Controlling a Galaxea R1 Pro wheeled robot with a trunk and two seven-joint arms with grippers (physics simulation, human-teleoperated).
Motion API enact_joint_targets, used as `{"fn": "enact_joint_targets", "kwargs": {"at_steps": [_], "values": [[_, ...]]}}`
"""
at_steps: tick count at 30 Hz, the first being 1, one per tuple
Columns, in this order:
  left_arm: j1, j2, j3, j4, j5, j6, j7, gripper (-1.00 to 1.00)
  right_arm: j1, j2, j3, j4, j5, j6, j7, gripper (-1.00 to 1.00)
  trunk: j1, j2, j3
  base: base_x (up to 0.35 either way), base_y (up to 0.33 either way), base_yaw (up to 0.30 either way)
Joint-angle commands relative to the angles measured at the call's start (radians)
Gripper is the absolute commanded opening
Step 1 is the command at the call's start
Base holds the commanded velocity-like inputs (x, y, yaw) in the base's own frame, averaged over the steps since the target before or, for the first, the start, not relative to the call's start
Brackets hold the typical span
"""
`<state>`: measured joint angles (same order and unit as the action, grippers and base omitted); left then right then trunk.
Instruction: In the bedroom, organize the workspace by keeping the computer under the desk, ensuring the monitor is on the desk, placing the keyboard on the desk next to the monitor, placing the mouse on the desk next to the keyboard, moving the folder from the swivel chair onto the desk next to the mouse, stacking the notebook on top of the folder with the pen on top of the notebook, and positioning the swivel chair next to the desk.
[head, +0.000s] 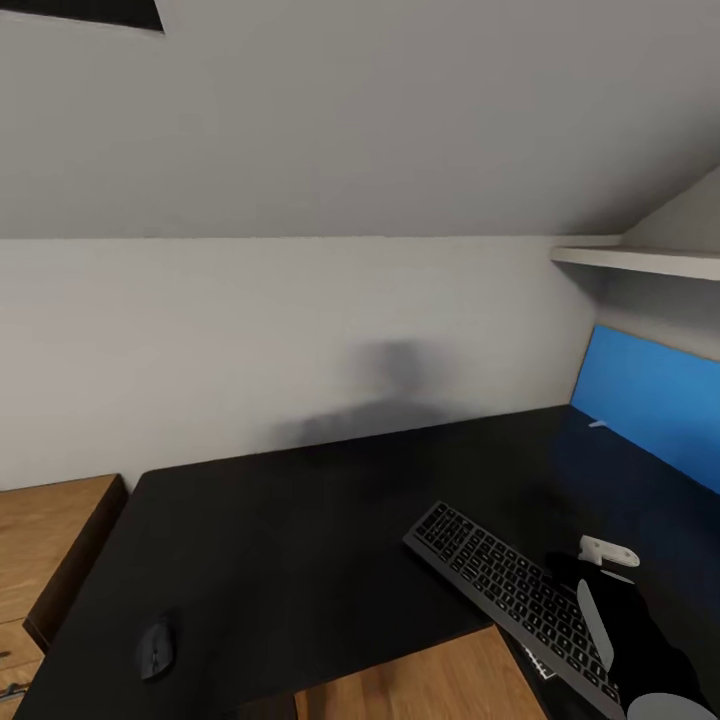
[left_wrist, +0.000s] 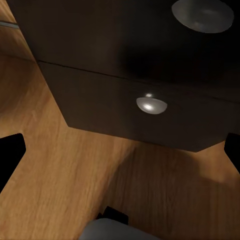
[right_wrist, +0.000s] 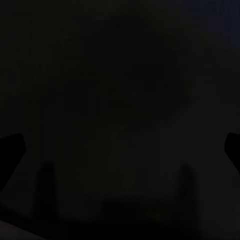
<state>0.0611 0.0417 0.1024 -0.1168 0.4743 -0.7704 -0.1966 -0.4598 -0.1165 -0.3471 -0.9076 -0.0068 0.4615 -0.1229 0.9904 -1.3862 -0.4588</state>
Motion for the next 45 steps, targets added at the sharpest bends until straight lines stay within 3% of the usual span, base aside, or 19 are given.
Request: {"fn": "enact_joint_targets", "kwargs": {"at_steps": [1, 9, 32, 37, 45], "values": [[0.0, 0.0, 0.008, -0.001, 0.003, 0.001, -0.01, 1.0, 0.0, 0.0, 0.0, -0.001, -0.001, 0.005, -0.003, 1.0, 0.004, -0.008, -0.004, 0.0, 0.0, 0.0], [0.0, 0.0, 0.008, -0.001, 0.003, 0.0, -0.01, 1.0, 0.0, 0.0, 0.0, -0.002, -0.001, 0.005, -0.003, 1.0, 0.035, -0.064, -0.029, 0.0, 0.0, 0.0], [0.0, 0.003, 0.007, -0.001, 0.003, 0.002, -0.01, 1.0, 0.0, 0.0, 0.003, -0.002, -0.001, 0.006, -0.003, 1.0, 0.035, -0.064, -0.029, 0.0, 0.0, 0.0], [0.0, 0.002, 0.008, -0.001, 0.003, 0.002, -0.01, 1.0, 0.0, 0.0, 0.003, -0.002, -0.001, 0.006, -0.003, 1.0, 0.054, -0.099, -0.045, 0.0, 0.0, 0.0], [0.0, 0.003, 0.007, -0.001, 0.004, 0.003, -0.01, 1.0, 0.0, 0.0, 0.004, -0.002, -0.001, 0.006, -0.003, 1.0, 0.054, -0.099, -0.045, 0.0, 0.0, 0.0]]}}
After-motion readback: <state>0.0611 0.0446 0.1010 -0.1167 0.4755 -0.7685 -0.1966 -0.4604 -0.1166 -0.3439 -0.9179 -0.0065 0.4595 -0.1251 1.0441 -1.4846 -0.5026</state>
